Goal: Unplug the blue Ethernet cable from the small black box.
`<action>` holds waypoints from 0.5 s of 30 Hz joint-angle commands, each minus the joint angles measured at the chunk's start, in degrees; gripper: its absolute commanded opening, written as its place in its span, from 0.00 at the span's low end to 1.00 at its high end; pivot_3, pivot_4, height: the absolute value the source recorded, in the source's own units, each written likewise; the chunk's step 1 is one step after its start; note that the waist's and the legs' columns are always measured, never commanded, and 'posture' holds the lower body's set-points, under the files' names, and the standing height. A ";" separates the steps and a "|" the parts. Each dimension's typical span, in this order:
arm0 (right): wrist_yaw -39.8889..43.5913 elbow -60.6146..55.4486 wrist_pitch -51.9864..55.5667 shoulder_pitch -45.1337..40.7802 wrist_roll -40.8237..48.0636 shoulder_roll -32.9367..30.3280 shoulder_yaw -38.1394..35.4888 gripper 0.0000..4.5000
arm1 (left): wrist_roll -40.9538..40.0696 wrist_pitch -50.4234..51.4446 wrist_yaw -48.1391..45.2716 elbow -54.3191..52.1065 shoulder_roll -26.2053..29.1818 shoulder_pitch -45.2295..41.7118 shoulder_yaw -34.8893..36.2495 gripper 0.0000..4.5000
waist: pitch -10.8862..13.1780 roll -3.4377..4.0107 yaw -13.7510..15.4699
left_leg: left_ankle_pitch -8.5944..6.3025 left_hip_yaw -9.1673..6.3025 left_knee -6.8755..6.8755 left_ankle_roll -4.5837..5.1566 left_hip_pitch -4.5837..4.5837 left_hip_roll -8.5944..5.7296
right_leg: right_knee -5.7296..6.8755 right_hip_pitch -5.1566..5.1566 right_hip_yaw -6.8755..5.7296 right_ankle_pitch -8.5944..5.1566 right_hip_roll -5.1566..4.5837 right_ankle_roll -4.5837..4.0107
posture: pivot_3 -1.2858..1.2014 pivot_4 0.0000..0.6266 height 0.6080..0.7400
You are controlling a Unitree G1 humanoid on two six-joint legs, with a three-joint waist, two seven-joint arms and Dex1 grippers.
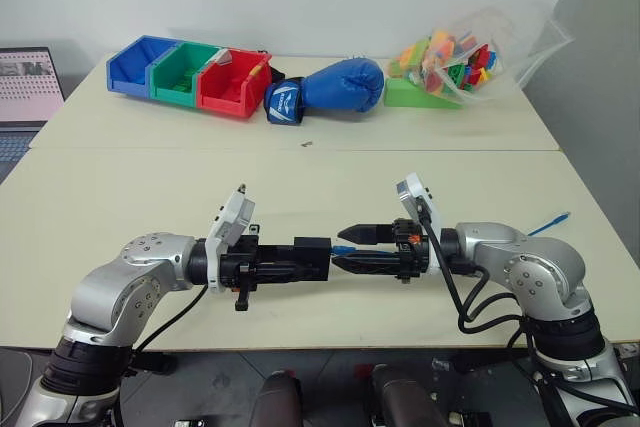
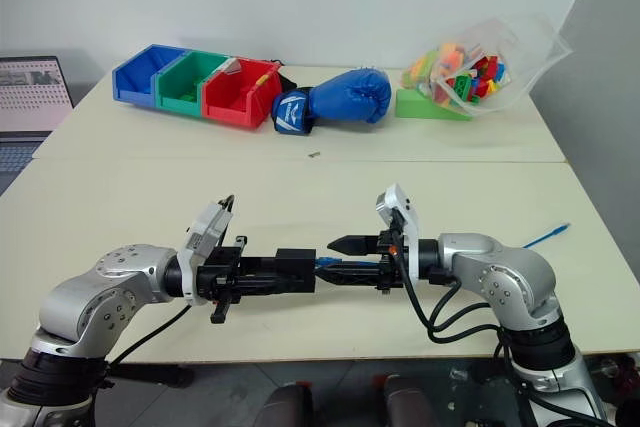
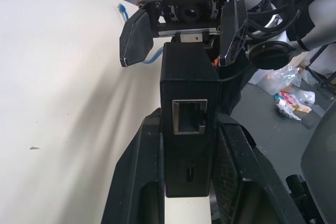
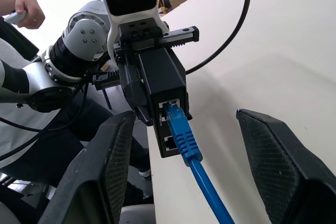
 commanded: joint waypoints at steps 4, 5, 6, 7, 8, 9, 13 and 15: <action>0.33 -1.06 -0.72 -1.07 0.94 -0.16 0.03 0.62 | -0.67 -0.15 0.42 -1.20 0.37 -0.69 1.27 0.18 | 0.00 0.00 -0.01 | 0.00 0.01 0.00 0.00 0.00 0.00 | 0.00 0.00 0.00 0.00 0.00 0.00 | 0.52 0.24 1.00; 0.38 -1.06 -0.79 -1.10 0.92 -0.16 0.09 0.58 | -0.69 -0.13 0.55 -1.25 0.34 -0.73 1.26 0.18 | 0.00 0.00 -0.03 | 0.00 0.00 0.00 0.00 0.00 0.00 | 0.00 0.00 0.00 0.00 0.00 0.00 | 0.52 0.24 1.00; 0.48 -1.08 -0.88 -1.12 0.88 -0.21 0.20 0.52 | -0.72 -0.09 0.70 -1.31 0.30 -0.77 1.24 0.18 | 0.00 0.00 -0.05 | 0.00 0.00 0.00 0.00 0.00 0.00 | 0.00 0.00 0.00 0.00 0.00 0.00 | 0.52 0.24 1.00; 0.54 -1.10 -0.97 -1.15 0.79 -0.25 0.34 0.48 | -0.75 -0.05 0.83 -1.38 0.27 -0.81 1.21 0.18 | 0.00 0.00 -0.06 | 0.00 0.00 0.00 0.00 0.00 0.00 | 0.00 0.00 0.00 0.00 0.00 0.00 | 0.52 0.24 1.00; 0.57 -1.12 -1.03 -1.16 0.73 -0.27 0.44 0.43 | -0.77 -0.02 0.91 -1.46 0.25 -0.84 1.17 0.18 | 0.00 0.00 -0.09 | 0.00 0.00 0.00 0.00 0.00 0.00 | -0.01 0.00 0.00 0.00 0.00 0.00 | 0.52 0.24 1.00; 0.57 -1.13 -1.02 -1.17 0.74 -0.25 0.49 0.37 | -0.79 0.02 0.97 -1.54 0.25 -0.85 1.13 0.18 | 0.00 0.00 -0.12 | 0.00 0.01 0.00 0.00 0.00 0.00 | -0.01 0.00 0.00 0.00 0.00 0.00 | 0.52 0.24 1.00; 0.50 -1.21 -1.02 -1.21 0.79 -0.13 0.60 0.16 | -0.88 0.10 0.94 -1.99 0.31 -0.79 0.97 0.18 | 0.00 0.00 -0.16 | 0.00 0.00 -0.01 0.00 0.00 0.00 | -0.01 -0.01 0.00 0.00 0.00 0.00 | 0.52 0.24 1.00; 0.60 -1.23 -1.09 -1.26 0.75 -0.17 0.66 0.08 | -0.93 0.17 0.86 -2.13 0.37 -0.81 0.88 0.18 | 0.00 0.00 -0.16 | 0.00 0.00 -0.01 0.00 0.00 0.00 | -0.02 -0.01 0.00 0.00 0.00 0.00 | 0.52 0.24 1.00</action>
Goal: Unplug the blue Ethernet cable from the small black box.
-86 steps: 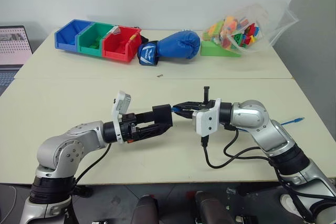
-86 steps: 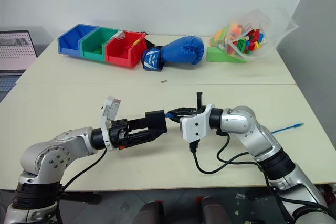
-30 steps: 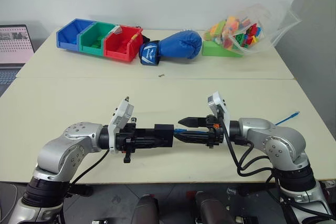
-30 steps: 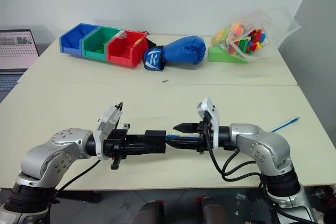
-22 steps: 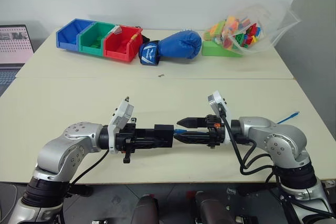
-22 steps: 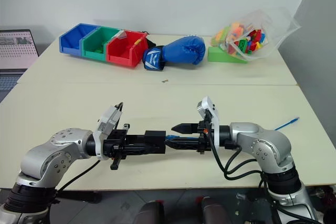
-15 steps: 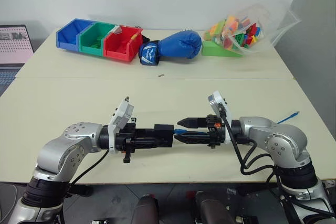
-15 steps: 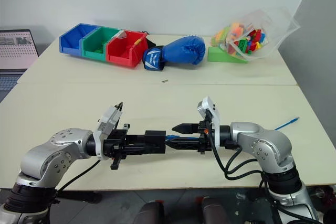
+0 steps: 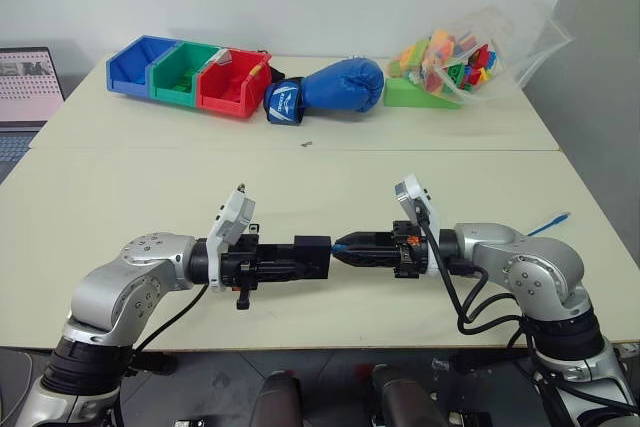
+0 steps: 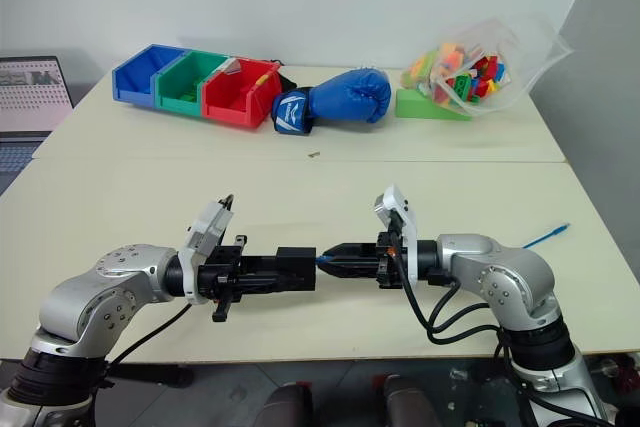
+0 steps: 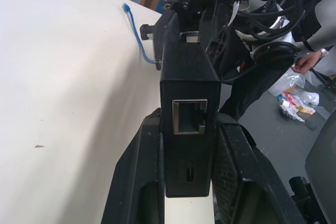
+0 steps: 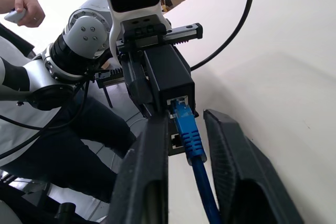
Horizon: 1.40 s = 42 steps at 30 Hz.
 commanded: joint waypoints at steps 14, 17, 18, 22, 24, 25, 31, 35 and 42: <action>2.09 -0.54 -1.24 0.01 -0.11 -2.63 -0.49 0.02 | -2.09 0.70 0.91 -1.19 0.19 -0.86 3.02 0.18 | 0.00 0.00 -0.03 | 0.00 0.00 -0.01 0.00 -0.01 0.00 | -0.03 0.00 0.00 0.00 0.00 0.00 | 0.52 0.24 1.00; 2.20 0.11 -1.89 0.75 -0.38 -4.15 -1.43 0.02 | -3.42 1.73 1.92 -0.96 0.41 -0.88 4.62 0.18 | 0.00 0.00 -0.03 | 0.00 0.00 -0.01 0.00 -0.02 0.00 | -0.04 -0.01 0.00 0.00 0.00 0.00 | 0.52 0.24 1.00; 2.14 0.24 -2.08 0.88 -0.29 -4.58 -1.83 0.02 | -3.63 1.80 2.24 -1.03 0.56 -0.83 4.95 0.18 | 0.01 -0.01 -0.02 | 0.00 0.00 -0.01 0.00 -0.02 0.00 | -0.04 -0.01 0.00 0.00 0.00 0.00 | 0.52 0.24 1.00; 1.80 1.05 -2.82 1.49 0.06 -6.43 -4.01 0.02 | -3.36 1.86 2.86 -0.68 1.53 0.49 6.93 0.18 | 0.05 0.01 -0.19 | 0.00 0.01 -0.01 0.00 -0.03 0.00 | -0.05 -0.02 0.00 0.00 0.00 0.00 | 0.52 0.24 1.00; 1.19 1.50 -3.69 1.83 -0.51 -6.75 -4.77 0.02 | -3.07 1.81 3.29 -0.43 1.80 0.98 7.85 0.18 | 0.05 0.01 -0.29 | 0.00 0.01 -0.03 0.00 -0.03 0.00 | -0.05 -0.03 0.00 0.00 0.00 0.00 | 0.52 0.24 1.00; -0.13 2.27 -5.15 1.75 -1.74 -6.13 -5.38 0.02 | -2.68 1.59 3.65 -0.11 1.85 1.11 8.24 0.18 | 0.05 0.01 -0.31 | 0.00 0.00 -0.03 0.00 -0.03 0.00 | -0.06 -0.03 0.00 0.00 0.00 0.00 | 0.52 0.24 1.00; -19.15 20.21 -27.10 -5.76 -27.75 -0.11 0.31 0.02 | -1.19 0.54 6.23 1.41 0.96 1.20 8.98 0.18 | 0.06 0.01 -0.72 | 0.00 0.03 -0.02 0.00 -0.02 0.00 | -0.04 -0.07 0.03 0.01 0.00 0.02 | 0.52 0.24 1.00; -29.28 33.88 -37.02 -11.69 -38.04 4.42 1.19 0.02 | 0.03 -0.63 6.96 1.82 0.54 1.15 8.29 0.18 | 0.08 0.04 -0.65 | 0.00 0.21 -0.06 0.00 -0.11 0.00 | -0.02 -0.23 0.04 0.02 0.00 0.03 | 0.52 0.24 1.00; -35.95 49.89 -43.07 -17.82 -42.99 12.36 -0.39 0.21 | 3.35 -3.30 10.31 1.82 -1.50 1.77 7.44 0.18 | 0.08 0.04 -0.65 | 0.00 0.35 -0.14 -0.01 -0.15 0.02 | -0.01 -0.30 0.14 0.05 -0.02 -0.04 | 0.52 0.24 1.00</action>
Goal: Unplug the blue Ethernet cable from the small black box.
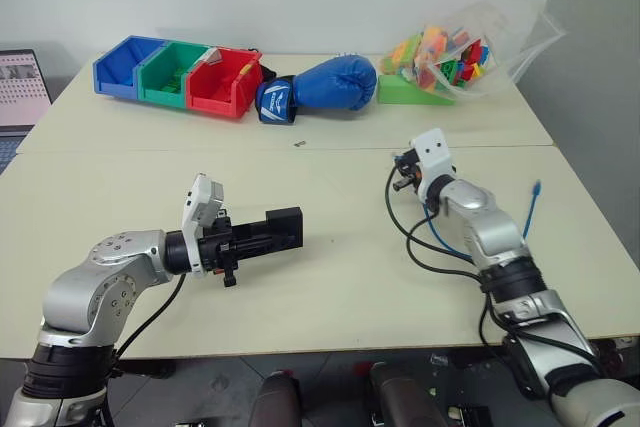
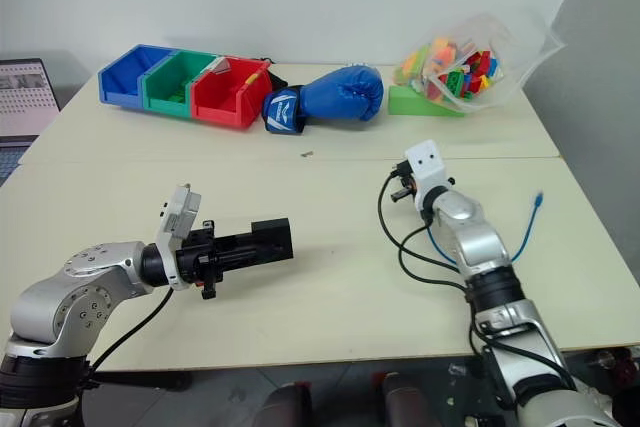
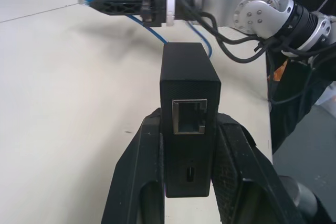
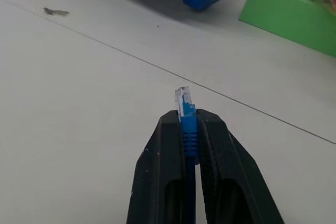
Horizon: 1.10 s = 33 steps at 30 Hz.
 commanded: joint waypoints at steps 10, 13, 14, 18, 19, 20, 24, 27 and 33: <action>13.70 -22.98 -0.01 6.62 6.96 -2.90 -2.56 0.68 | 12.89 -12.24 17.50 8.97 -8.90 -5.99 1.66 0.18 | 0.03 0.05 0.89 | 0.00 -0.07 0.03 0.00 -0.04 -0.01 | 0.04 0.01 -0.06 -0.02 -0.04 0.05 | 0.52 0.24 1.00; 21.39 -35.12 6.37 9.54 11.90 -6.22 -0.06 0.82 | 19.89 -20.83 26.08 17.68 -11.90 -10.93 2.42 0.18 | 0.02 0.04 0.89 | 0.00 -0.07 0.03 0.00 -0.02 -0.01 | 0.05 0.02 -0.09 -0.02 -0.02 0.05 | 0.52 0.24 1.00; 23.19 -38.34 7.84 10.08 12.84 -7.29 0.82 0.82 | 21.76 -23.90 29.19 21.49 -13.04 -12.92 2.99 0.18 | 0.03 0.06 1.10 | 0.00 -0.05 0.04 0.01 0.01 0.02 | 0.03 0.05 -0.07 -0.02 0.01 0.05 | 0.52 0.24 1.00; 24.74 -43.92 13.85 9.69 15.19 -8.83 1.89 0.82 | 29.10 -37.04 36.45 35.37 -14.96 -18.42 2.48 0.18 | 0.01 0.00 1.35 | 0.00 -0.08 0.08 0.01 0.04 -0.02 | 0.07 0.10 -0.11 -0.01 0.00 0.05 | 0.52 0.24 1.00; 24.91 -44.41 14.96 9.40 15.39 -8.99 2.02 0.82 | 30.17 -39.43 37.13 38.09 -15.19 -19.38 2.19 0.18 | -0.01 -0.02 1.35 | 0.00 -0.09 0.08 0.01 0.04 -0.01 | 0.06 0.10 -0.13 -0.01 0.00 0.06 | 0.52 0.24 1.00; 24.90 -44.69 16.31 8.77 15.25 -9.12 2.47 0.82 | 30.88 -41.54 38.64 41.66 -15.68 -20.66 2.40 0.18 | -0.01 -0.02 1.37 | 0.00 -0.09 0.09 0.01 0.04 -0.01 | 0.05 0.11 -0.13 -0.01 0.00 0.05 | 0.52 0.24 1.00; 24.27 -45.00 19.83 6.89 14.89 -9.09 3.43 0.82 | 33.00 -49.13 42.72 55.36 -16.57 -24.77 3.12 0.18 | -0.01 -0.03 1.48 | 0.00 -0.06 0.10 0.00 0.00 -0.05 | 0.03 0.12 -0.14 0.02 -0.04 0.07 | 0.52 0.24 1.00; 23.11 -45.00 21.87 5.63 13.83 -8.99 4.29 0.82 | 32.60 -51.06 42.66 62.22 -16.86 -25.64 3.70 0.18 | -0.01 -0.03 1.41 | 0.00 -0.05 0.09 0.00 -0.01 -0.05 | 0.01 0.11 -0.15 0.03 -0.04 0.05 | 0.52 0.24 1.00; 21.78 -45.52 25.63 5.29 13.07 -9.22 4.60 0.82 | 29.85 -53.96 39.75 66.69 -17.23 -25.55 6.04 0.25 | -0.02 -0.04 1.40 | 0.00 -0.07 0.08 -0.01 -0.01 -0.04 | 0.03 0.11 -0.19 0.02 -0.03 0.06 | 0.52 0.24 1.00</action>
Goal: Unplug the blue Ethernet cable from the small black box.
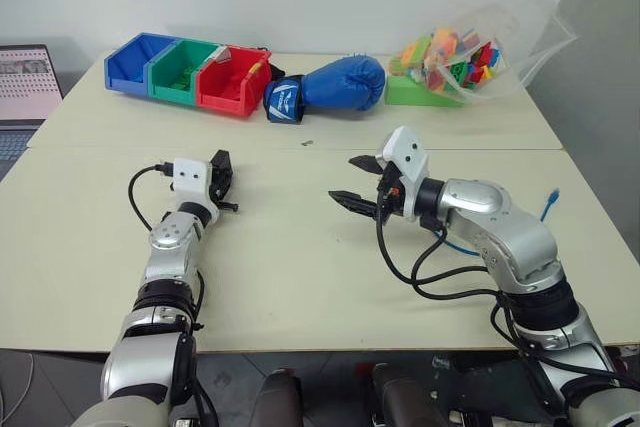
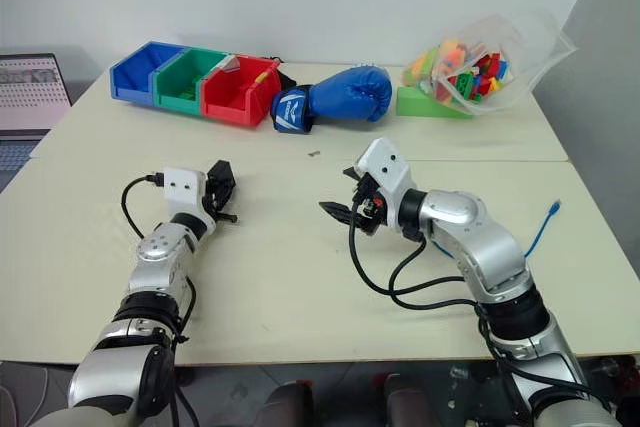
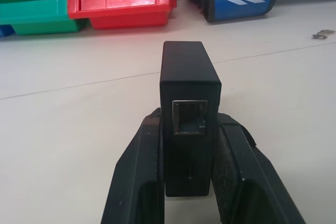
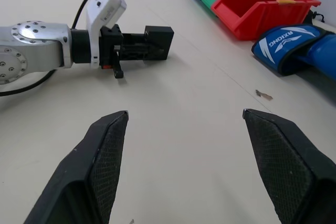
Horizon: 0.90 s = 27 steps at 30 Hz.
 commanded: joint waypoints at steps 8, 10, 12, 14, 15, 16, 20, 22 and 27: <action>0.62 -3.38 4.41 -1.14 0.24 -1.60 -0.13 0.82 | -1.86 -2.06 -4.00 0.52 -0.49 0.89 1.96 0.63 | 0.00 0.00 0.00 | 0.00 0.00 0.00 0.00 0.01 -0.01 | 0.01 0.00 0.00 0.00 0.00 0.01 | 0.52 0.24 1.00; 0.79 -3.41 4.54 -1.11 0.30 -1.67 -0.19 0.82 | -1.87 -1.49 -4.05 -0.78 -0.70 1.62 1.83 0.72 | 0.00 0.00 -0.01 | 0.00 0.00 0.00 0.00 0.02 0.00 | 0.02 0.00 0.00 -0.01 0.00 0.02 | 0.52 0.24 1.00; 0.79 -3.57 4.65 -0.99 0.28 -1.65 -0.13 0.82 | -2.29 -0.25 -4.47 -3.86 -0.65 3.41 1.84 0.80 | 0.00 0.00 -0.03 | 0.00 0.00 0.00 0.00 0.02 0.00 | 0.02 0.00 0.00 -0.01 0.00 0.02 | 0.52 0.24 1.00; 0.62 -3.92 4.79 -0.65 0.24 -1.66 -0.15 0.82 | -3.58 2.33 -5.38 -9.40 -0.47 6.60 2.16 0.80 | 0.00 0.00 -0.15 | 0.00 0.02 0.00 0.00 0.02 0.00 | 0.02 0.01 0.03 0.00 0.00 0.01 | 0.52 0.24 1.00; 0.44 -4.08 4.86 -0.34 0.19 -1.72 -0.25 0.82 | -3.75 3.83 -5.60 -12.99 -0.11 8.71 2.05 0.80 | 0.00 0.00 -0.13 | 0.00 0.03 0.00 0.00 0.02 0.01 | 0.02 0.00 0.04 0.00 0.00 0.00 | 0.52 0.24 1.00; 0.21 -4.27 4.93 0.08 0.09 -1.82 -0.36 0.82 | -3.96 5.47 -5.92 -16.63 0.31 10.86 1.94 0.80 | 0.00 0.00 -0.27 | 0.00 0.02 0.00 -0.01 0.02 0.01 | 0.02 0.00 0.01 0.00 0.00 0.00 | 0.52 0.24 1.00; -2.51 -3.81 3.14 3.55 -2.16 -2.08 -0.77 0.82 | -6.32 15.64 -7.28 -32.50 3.02 19.94 2.78 0.80 | -0.01 -0.02 -0.59 | 0.01 0.02 -0.01 -0.01 0.05 0.05 | 0.04 0.01 0.05 0.00 -0.01 -0.01 | 0.52 0.24 1.00; -3.99 -3.38 1.31 5.70 -4.13 -2.52 -0.52 0.82 | -9.65 21.92 -8.35 -38.98 4.29 23.55 4.41 0.80 | -0.01 -0.01 -0.62 | 0.01 -0.01 -0.01 -0.01 0.06 0.07 | 0.04 0.02 0.07 -0.02 0.00 0.02 | 0.52 0.24 1.00; -2.15 -5.91 -1.70 14.02 -2.05 -5.17 -5.55 0.82 | -9.72 32.97 -12.12 -52.79 14.51 30.96 5.90 0.80 | -0.03 -0.15 -0.77 | 0.00 -0.12 -0.02 -0.02 0.04 0.07 | 0.01 0.03 0.08 -0.04 -0.01 0.02 | 0.52 0.24 1.00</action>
